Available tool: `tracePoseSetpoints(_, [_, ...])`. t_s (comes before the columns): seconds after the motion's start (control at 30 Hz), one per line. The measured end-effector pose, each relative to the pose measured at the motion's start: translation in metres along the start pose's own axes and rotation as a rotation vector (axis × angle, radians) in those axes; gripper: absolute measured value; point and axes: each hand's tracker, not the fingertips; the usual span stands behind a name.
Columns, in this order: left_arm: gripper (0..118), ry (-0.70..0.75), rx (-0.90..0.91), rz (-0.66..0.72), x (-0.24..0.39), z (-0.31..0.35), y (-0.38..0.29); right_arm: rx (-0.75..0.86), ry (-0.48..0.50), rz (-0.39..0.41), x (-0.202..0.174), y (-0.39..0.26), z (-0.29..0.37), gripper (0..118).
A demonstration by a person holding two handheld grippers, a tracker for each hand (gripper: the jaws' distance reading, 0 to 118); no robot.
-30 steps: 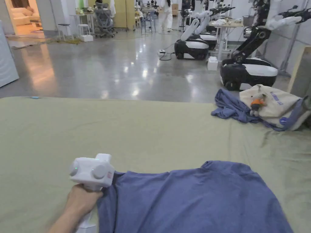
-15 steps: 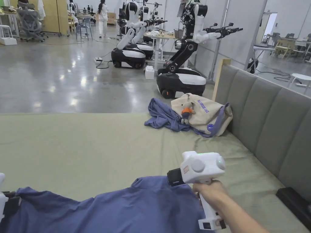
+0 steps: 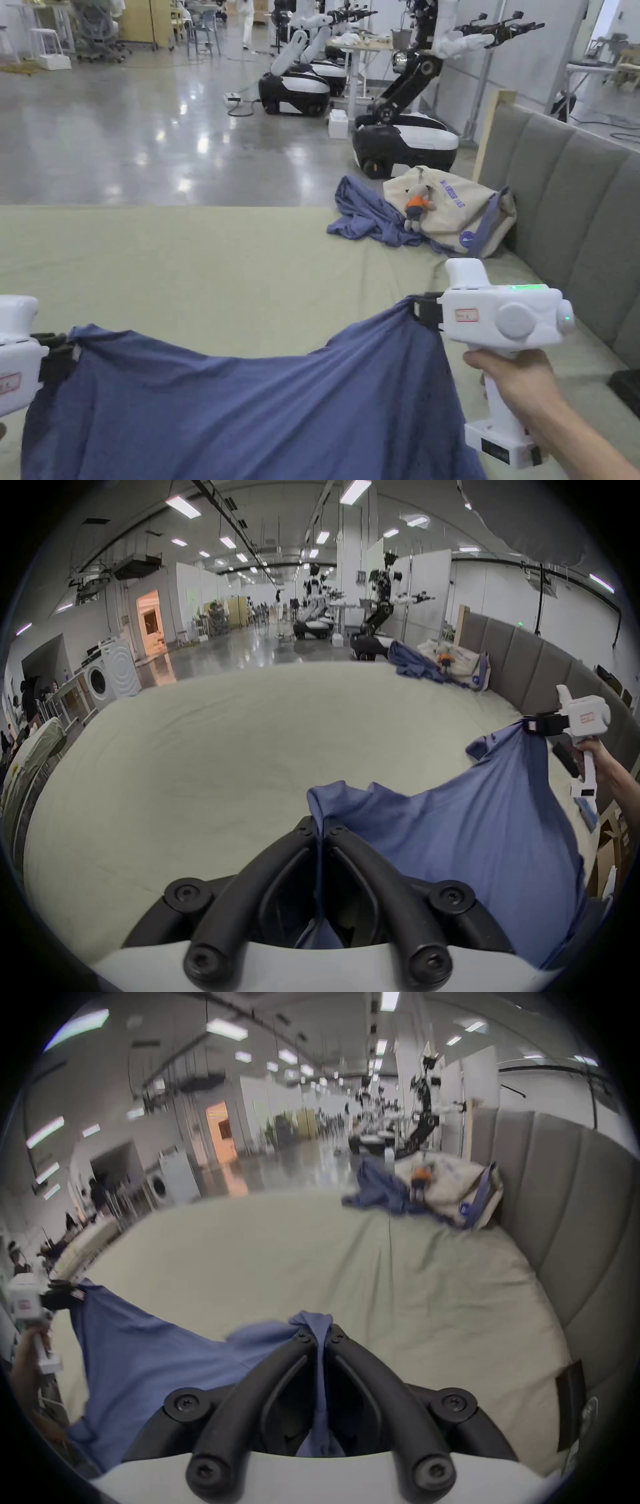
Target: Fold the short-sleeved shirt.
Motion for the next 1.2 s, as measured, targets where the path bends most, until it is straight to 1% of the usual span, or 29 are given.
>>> tracePoseSetpoints(0.03, [1,0.008,0.047,-0.014,0.004,0.021,0.008,0.052,-0.004,-0.001,-0.007,0.004,0.028,4])
tracePoseSetpoints(0.07, [1,0.022,0.074,-0.031,0.009,0.042,0.020,0.105,0.013,-0.008,-0.015,0.015,0.057,4])
tracePoseSetpoints(0.1, [1,0.023,0.100,-0.052,0.013,0.061,0.031,0.124,0.034,-0.008,-0.021,0.022,0.081,4])
tracePoseSetpoints(0.13, [1,0.012,0.136,-0.055,0.015,0.083,0.041,0.175,0.019,-0.003,-0.028,0.029,0.107,4])
tracePoseSetpoints(0.17, [1,0.007,0.189,-0.067,0.017,0.107,0.049,0.207,0.028,0.020,-0.039,0.039,0.136,4])
tracePoseSetpoints(0.23, [1,0.018,0.221,-0.060,0.020,0.145,0.072,0.265,0.028,0.011,-0.051,0.057,0.181,4])
tracePoseSetpoints(0.27, [1,0.012,0.257,-0.053,0.021,0.166,0.081,0.299,0.025,0.034,-0.057,0.068,0.203,4])
tracePoseSetpoints(0.3, [1,0.003,0.278,-0.053,0.021,0.183,0.090,0.330,0.005,0.039,-0.062,0.077,0.221,4])
tracePoseSetpoints(0.33, [1,0.007,0.283,-0.060,0.023,0.203,0.101,0.336,0.015,0.038,-0.067,0.092,0.239,4])
tracePoseSetpoints(0.4, [1,0.004,0.371,-0.100,0.027,0.239,0.118,0.381,0.013,0.040,-0.076,0.113,0.273,4])
tracePoseSetpoints(0.43, [1,0.029,0.383,-0.116,0.029,0.256,0.129,0.411,0.013,0.049,-0.082,0.124,0.289,4])
tracePoseSetpoints(0.47, [1,0.040,0.391,-0.131,0.030,0.271,0.142,0.433,0.016,0.040,-0.083,0.138,0.302,4])
tracePoseSetpoints(0.57, [1,0.051,0.423,-0.128,0.026,0.301,0.176,0.500,0.016,0.053,-0.099,0.169,0.341,4])
tracePoseSetpoints(0.6, [1,0.049,0.434,-0.128,0.024,0.308,0.186,0.514,0.023,0.062,-0.099,0.179,0.348,4])
tracePoseSetpoints(0.63, [1,0.052,0.449,-0.132,0.022,0.313,0.197,0.528,0.006,0.066,-0.104,0.191,0.356,3])
tracePoseSetpoints(0.7, [1,0.067,0.450,-0.137,0.021,0.318,0.219,0.536,-0.005,0.095,-0.111,0.213,0.365,4])
tracePoseSetpoints(0.73, [1,0.069,0.455,-0.139,0.018,0.317,0.229,0.545,-0.014,0.094,-0.109,0.225,0.366,3])
tracePoseSetpoints(0.77, [1,0.077,0.456,-0.144,0.015,0.315,0.240,0.549,-0.032,0.110,-0.110,0.237,0.367,4])
tracePoseSetpoints(0.87, [1,0.095,0.451,-0.143,0.007,0.302,0.268,0.563,-0.051,0.108,-0.108,0.269,0.360,4])
tracePoseSetpoints(0.9, [1,0.096,0.454,-0.136,0.002,0.296,0.277,0.572,-0.072,0.128,-0.108,0.280,0.354,3])
tracePoseSetpoints(0.93, [1,0.102,0.458,-0.139,0.000,0.288,0.286,0.573,-0.085,0.130,-0.108,0.290,0.347,4])
tracePoseSetpoints(1.0, [1,0.122,0.445,-0.147,-0.005,0.272,0.305,0.559,-0.092,0.116,-0.098,0.312,0.331,3])
tracePoseSetpoints(1.03, [1,0.120,0.443,-0.147,-0.008,0.262,0.312,0.554,-0.079,0.101,-0.098,0.322,0.322,3])
tracePoseSetpoints(1.07, [1,0.093,0.451,-0.147,-0.014,0.253,0.318,0.552,-0.080,0.119,-0.099,0.329,0.312,4])
tracePoseSetpoints(1.1, [1,0.061,0.446,-0.135,-0.014,0.244,0.325,0.556,-0.087,0.118,-0.099,0.335,0.301,4])
tracePoseSetpoints(1.17, [1,0.082,0.433,-0.127,-0.020,0.223,0.338,0.536,-0.073,0.124,-0.094,0.350,0.276,4])
tracePoseSetpoints(1.2, [1,0.081,0.432,-0.111,-0.024,0.213,0.342,0.527,-0.102,0.136,-0.092,0.356,0.264,4])
